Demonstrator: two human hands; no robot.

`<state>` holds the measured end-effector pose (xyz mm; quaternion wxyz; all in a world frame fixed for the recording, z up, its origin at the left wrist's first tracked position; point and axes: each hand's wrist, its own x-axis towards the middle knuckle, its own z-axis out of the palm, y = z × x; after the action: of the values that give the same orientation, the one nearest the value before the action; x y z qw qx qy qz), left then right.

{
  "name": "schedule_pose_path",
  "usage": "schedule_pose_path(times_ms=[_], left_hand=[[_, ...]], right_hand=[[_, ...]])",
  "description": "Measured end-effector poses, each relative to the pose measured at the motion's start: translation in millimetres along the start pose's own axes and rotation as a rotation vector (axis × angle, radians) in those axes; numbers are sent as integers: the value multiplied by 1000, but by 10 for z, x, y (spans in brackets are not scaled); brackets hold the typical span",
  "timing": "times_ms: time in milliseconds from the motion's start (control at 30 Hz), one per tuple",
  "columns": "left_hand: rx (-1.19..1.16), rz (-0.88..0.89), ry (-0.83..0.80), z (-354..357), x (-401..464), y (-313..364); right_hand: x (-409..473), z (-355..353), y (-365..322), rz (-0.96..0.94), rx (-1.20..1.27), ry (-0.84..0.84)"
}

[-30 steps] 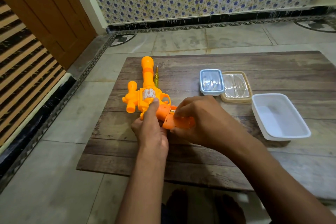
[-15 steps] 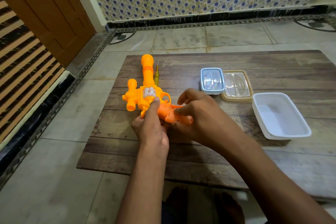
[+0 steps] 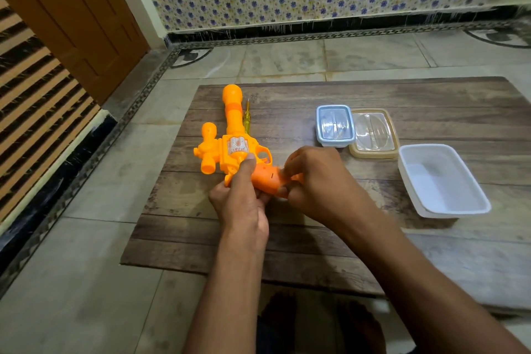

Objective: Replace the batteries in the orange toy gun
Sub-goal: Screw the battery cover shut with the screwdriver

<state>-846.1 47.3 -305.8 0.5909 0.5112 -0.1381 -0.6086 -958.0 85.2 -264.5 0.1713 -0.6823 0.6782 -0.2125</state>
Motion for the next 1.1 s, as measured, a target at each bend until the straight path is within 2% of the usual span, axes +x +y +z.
schedule_pose_path(times_ms=[233, 333, 400, 467, 567, 767, 1100], left_hand=[[34, -62, -100, -45, -52, 36], [5, -51, -123, -59, -45, 33], [-12, -53, -115, -62, -42, 27], [-23, -65, -102, -64, -41, 24], [-39, -78, -94, -59, -45, 22], [-39, -81, -81, -43, -25, -8], [-26, -82, -44, -7, -50, -29]], right_hand=[[-16, 39, 39, -20, 15, -19], [-30, -73, 121, 42, 196, 118], [-66, -161, 193, 79, 201, 184], [-111, -236, 272, 143, 170, 143], [-162, -296, 398, 209, 50, -8], [-182, -285, 510, 214, -75, -249], [-135, -164, 553, 194, -107, -251]])
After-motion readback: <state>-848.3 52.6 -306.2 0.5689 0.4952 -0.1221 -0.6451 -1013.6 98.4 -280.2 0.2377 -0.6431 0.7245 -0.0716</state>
